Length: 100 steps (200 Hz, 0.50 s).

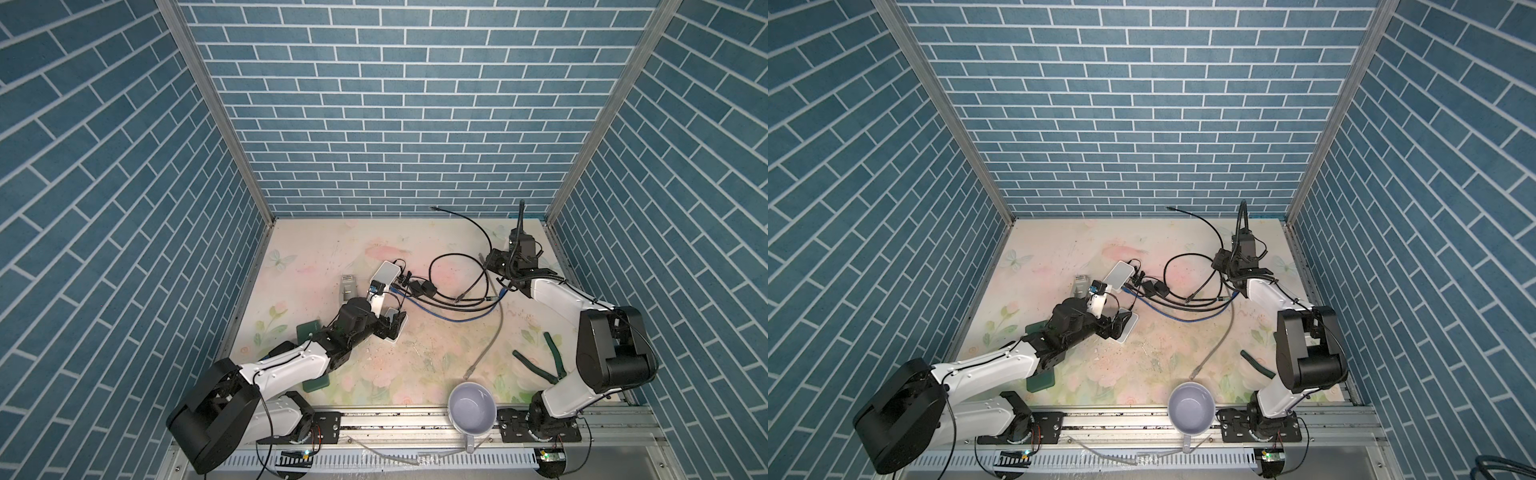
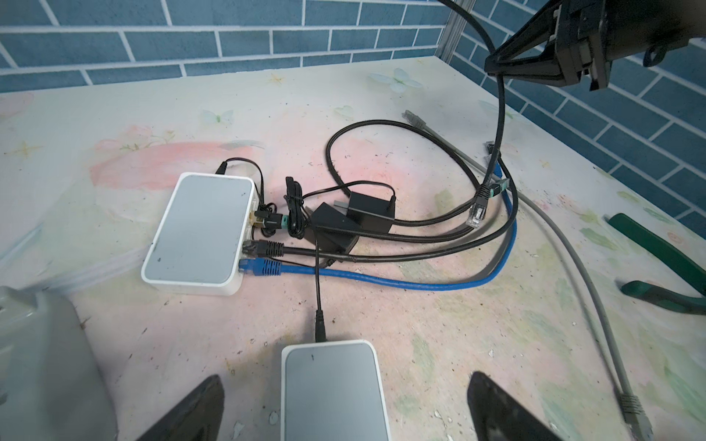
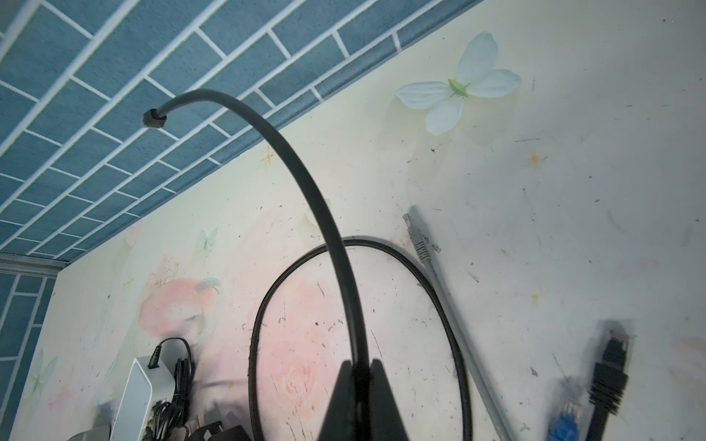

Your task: Insert the plug into the switch port

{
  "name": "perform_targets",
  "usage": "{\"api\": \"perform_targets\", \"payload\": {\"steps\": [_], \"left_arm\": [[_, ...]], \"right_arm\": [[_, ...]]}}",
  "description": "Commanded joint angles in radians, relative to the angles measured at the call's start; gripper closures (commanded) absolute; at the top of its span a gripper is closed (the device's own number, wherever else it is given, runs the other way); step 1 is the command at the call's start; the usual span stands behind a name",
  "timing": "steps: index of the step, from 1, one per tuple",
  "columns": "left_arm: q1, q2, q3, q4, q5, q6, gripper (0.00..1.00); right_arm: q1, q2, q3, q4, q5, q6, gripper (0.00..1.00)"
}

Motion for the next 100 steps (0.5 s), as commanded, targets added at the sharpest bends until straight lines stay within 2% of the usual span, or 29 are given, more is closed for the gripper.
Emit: {"api": "perform_targets", "payload": {"steps": [1,62,100], "left_arm": [[-0.006,0.049,0.09,-0.022,0.027,0.057,0.01],[-0.154,0.354,0.329,-0.048,0.011,0.314,0.0],[-0.184,0.485,0.46,-0.059,0.062,0.353,0.0]], "right_arm": [[-0.004,-0.027,-0.022,0.007,0.011,0.015,1.0],[-0.003,-0.09,-0.059,-0.043,-0.024,0.021,1.0],[-0.003,-0.146,-0.093,-0.058,-0.051,0.038,1.0]]}}
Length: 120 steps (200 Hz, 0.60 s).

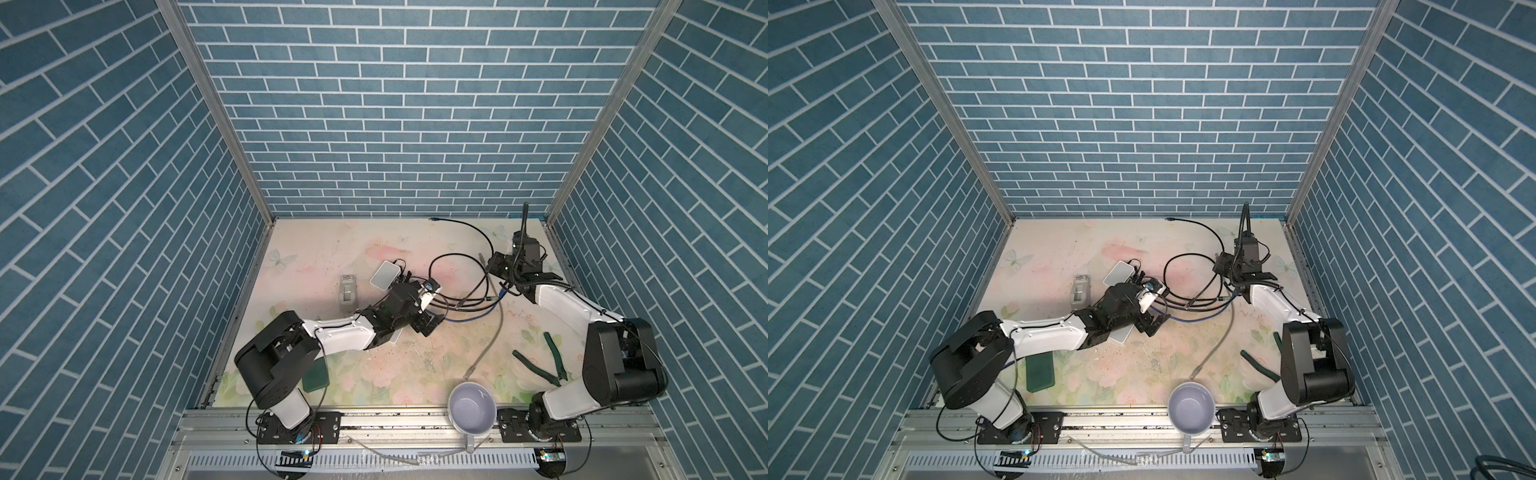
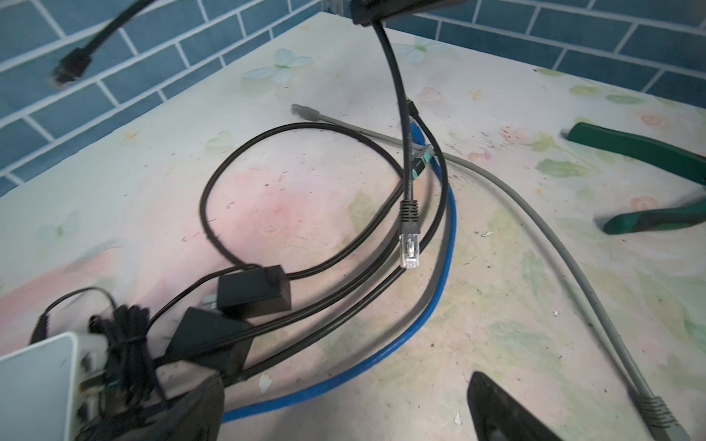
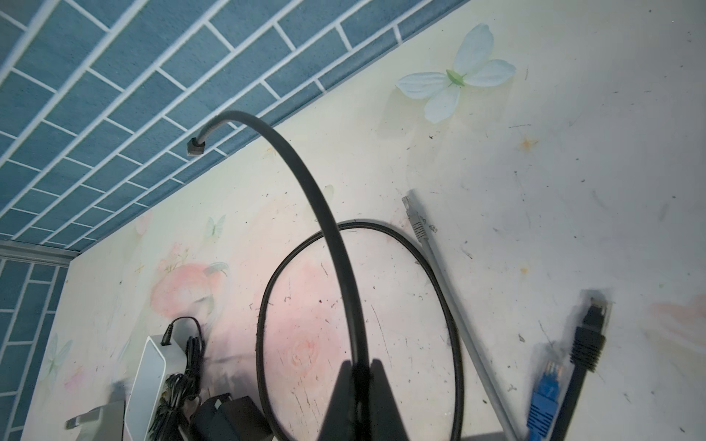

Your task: Insert the plug into the switch port

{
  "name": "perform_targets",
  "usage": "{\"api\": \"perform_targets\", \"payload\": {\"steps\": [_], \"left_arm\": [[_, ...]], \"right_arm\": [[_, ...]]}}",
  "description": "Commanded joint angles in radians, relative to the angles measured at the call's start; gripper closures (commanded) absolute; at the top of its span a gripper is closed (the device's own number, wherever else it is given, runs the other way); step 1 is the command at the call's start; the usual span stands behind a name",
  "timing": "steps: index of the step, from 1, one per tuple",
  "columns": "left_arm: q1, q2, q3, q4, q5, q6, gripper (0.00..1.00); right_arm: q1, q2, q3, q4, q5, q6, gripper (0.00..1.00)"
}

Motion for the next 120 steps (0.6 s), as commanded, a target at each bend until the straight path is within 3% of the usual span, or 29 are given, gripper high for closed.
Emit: {"api": "perform_targets", "payload": {"steps": [1,64,120], "left_arm": [[-0.011,0.054,0.073,-0.021,0.034,0.068,0.0],[-0.037,0.185,0.229,-0.074,0.119,0.1,0.01],[-0.055,0.24,0.291,-0.135,0.151,0.124,0.09]], "right_arm": [[-0.002,-0.054,-0.042,-0.019,-0.029,0.037,1.0],[-0.002,-0.117,-0.088,-0.022,-0.069,0.054,1.0],[-0.003,-0.135,-0.097,-0.019,-0.1,0.064,1.0]]}}
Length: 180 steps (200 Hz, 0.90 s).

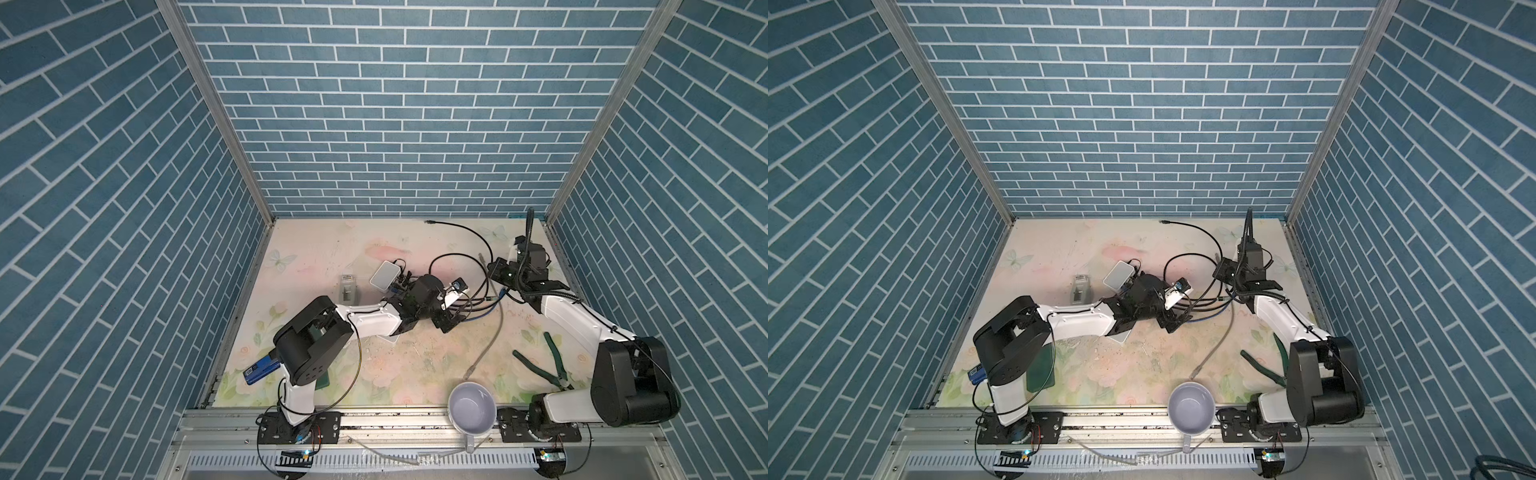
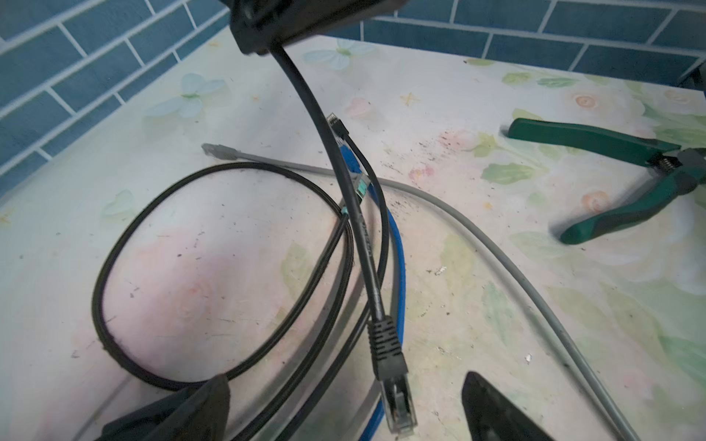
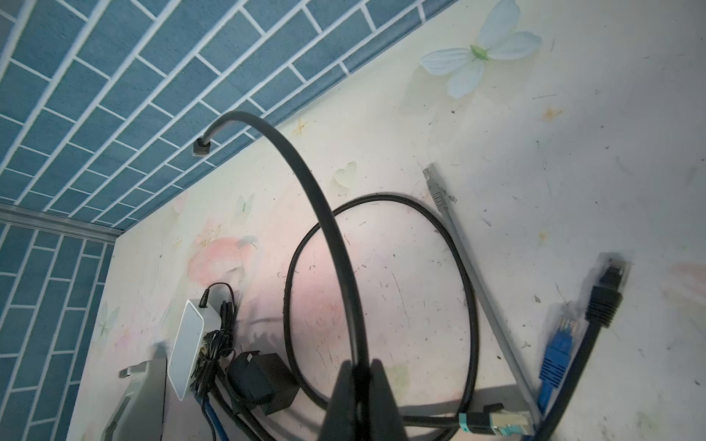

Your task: Insert the plug into the switch port

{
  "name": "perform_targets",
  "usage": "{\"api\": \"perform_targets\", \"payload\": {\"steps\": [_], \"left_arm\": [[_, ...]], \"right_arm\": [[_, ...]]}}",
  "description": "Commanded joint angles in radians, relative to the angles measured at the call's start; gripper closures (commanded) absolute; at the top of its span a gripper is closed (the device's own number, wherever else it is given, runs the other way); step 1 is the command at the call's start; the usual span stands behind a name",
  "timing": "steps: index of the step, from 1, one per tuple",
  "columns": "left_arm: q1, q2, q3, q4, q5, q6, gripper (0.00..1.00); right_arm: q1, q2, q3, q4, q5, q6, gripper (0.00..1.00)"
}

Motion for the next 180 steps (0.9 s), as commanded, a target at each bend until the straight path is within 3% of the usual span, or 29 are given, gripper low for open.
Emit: {"api": "perform_targets", "payload": {"steps": [1,43,85,180], "left_arm": [[-0.011,0.026,0.035,-0.057,0.025,0.024,0.09],[-0.031,0.052,0.059,-0.098,0.005,0.054,0.26],[-0.033,0.053,0.045,-0.07,-0.013,0.057,0.51],[-0.034,0.055,0.049,-0.116,-0.048,0.07,0.79]], "right_arm": [[-0.003,-0.032,-0.024,0.0,-0.027,0.046,1.0],[-0.004,-0.037,-0.031,0.011,-0.043,0.058,1.0],[-0.004,-0.04,-0.039,0.009,-0.051,0.063,1.0],[-0.003,-0.051,-0.051,0.015,-0.065,0.064,1.0]]}}
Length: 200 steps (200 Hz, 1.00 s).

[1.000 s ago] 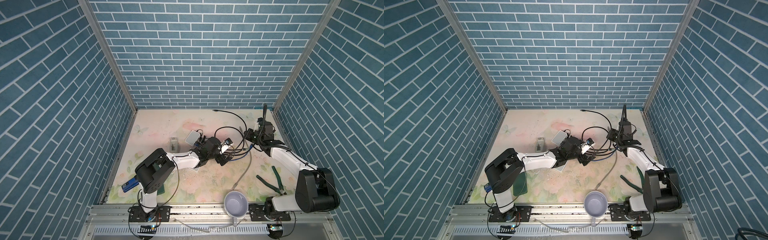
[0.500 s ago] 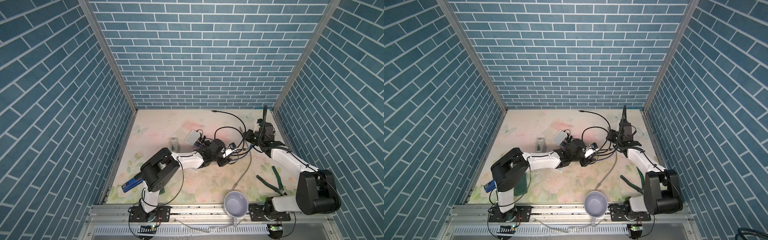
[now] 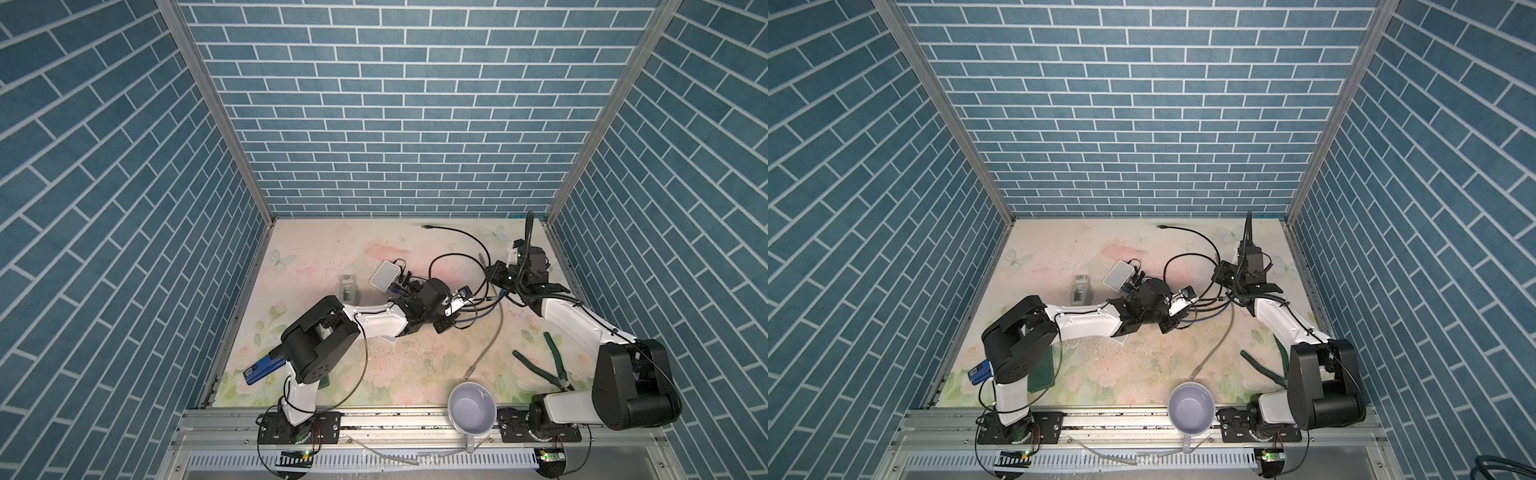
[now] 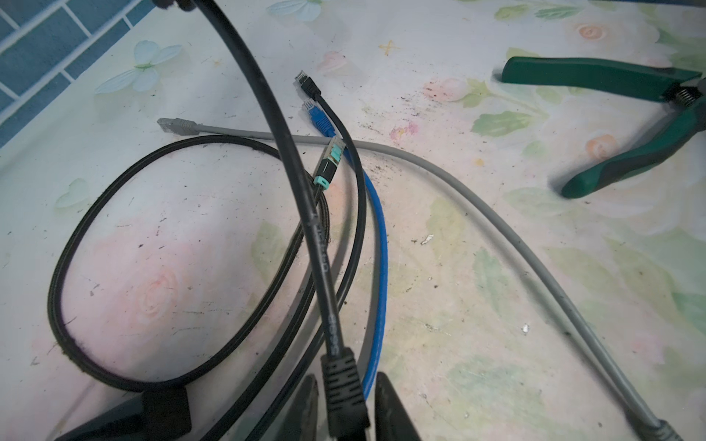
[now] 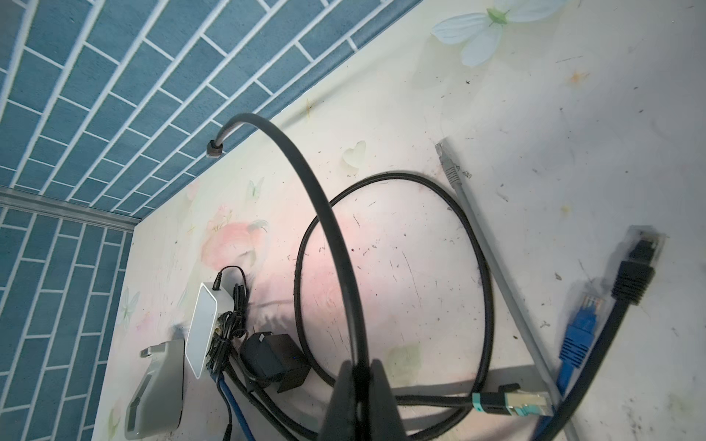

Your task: Insert the plug into the switch port

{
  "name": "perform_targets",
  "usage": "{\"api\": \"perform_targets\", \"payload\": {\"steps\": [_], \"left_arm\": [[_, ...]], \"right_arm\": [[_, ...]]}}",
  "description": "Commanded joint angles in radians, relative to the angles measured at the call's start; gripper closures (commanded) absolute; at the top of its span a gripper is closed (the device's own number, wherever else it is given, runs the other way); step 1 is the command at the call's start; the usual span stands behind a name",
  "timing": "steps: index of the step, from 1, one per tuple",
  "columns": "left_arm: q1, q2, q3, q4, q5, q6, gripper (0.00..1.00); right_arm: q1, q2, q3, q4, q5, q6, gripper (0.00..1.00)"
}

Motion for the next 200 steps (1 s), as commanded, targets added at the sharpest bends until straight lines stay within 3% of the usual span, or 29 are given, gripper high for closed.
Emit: {"api": "perform_targets", "payload": {"steps": [1,69,108,169,200], "left_arm": [[-0.005,0.019,0.01,-0.028,-0.026,0.01,0.79],[-0.005,-0.038,-0.047,-0.046,-0.081,0.055,0.88],[-0.004,-0.101,-0.12,-0.013,-0.091,0.087,0.89],[-0.003,-0.179,-0.195,-0.025,-0.086,0.126,0.91],[-0.003,-0.223,-0.235,-0.009,-0.078,0.142,0.92]], "right_arm": [[-0.003,-0.034,-0.021,0.014,-0.014,0.037,1.0],[-0.002,-0.09,-0.068,-0.048,-0.076,-0.117,1.0],[-0.001,-0.142,-0.111,-0.096,-0.111,-0.194,0.85],[-0.002,-0.213,-0.107,-0.202,-0.281,-0.396,0.78],[0.002,-0.273,-0.129,-0.128,-0.455,-0.49,0.75]]}}
